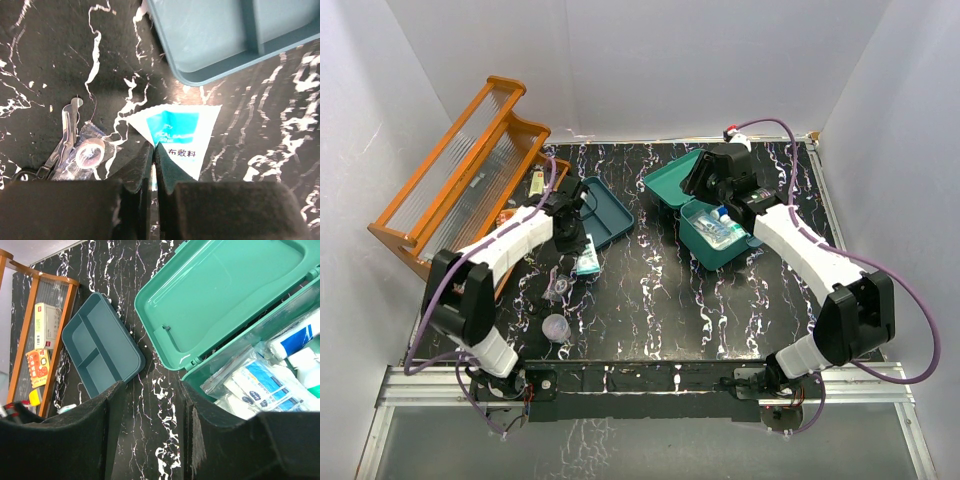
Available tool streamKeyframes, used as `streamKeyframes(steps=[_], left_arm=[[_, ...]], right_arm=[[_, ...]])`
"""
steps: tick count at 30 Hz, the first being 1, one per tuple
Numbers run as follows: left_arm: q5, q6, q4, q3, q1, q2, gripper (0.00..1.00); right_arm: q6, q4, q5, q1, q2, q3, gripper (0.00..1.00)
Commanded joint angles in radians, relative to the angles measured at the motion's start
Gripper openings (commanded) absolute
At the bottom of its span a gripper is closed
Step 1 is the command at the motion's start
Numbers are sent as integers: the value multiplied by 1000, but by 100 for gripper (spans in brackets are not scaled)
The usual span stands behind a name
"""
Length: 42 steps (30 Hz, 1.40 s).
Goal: Organize the medicine kit
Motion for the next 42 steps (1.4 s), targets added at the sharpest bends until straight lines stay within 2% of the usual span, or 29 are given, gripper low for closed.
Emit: streamKeyframes(steps=[1,9,20,35,40,42], left_arm=[[-32,-47,21,46,22,-104,0],[-100,-178,69,183,40,-10,0],[-124,-295,62,255,67,155,0],[-95,-282,30,324,77,314,0],[-18,-257,29,332,79,345,4],[-6,-247,15,344,79,359,10]], right_arm=[[-2,60,22,6,-49,10,42],[-19,49,35,6,-72,8,42],[-74,37,36,5,-66,18,42],[-122,32,20,9,-62,15,43],[-136,31,44,21,-72,8,43],[-142,31,54,28,-73,9,43]])
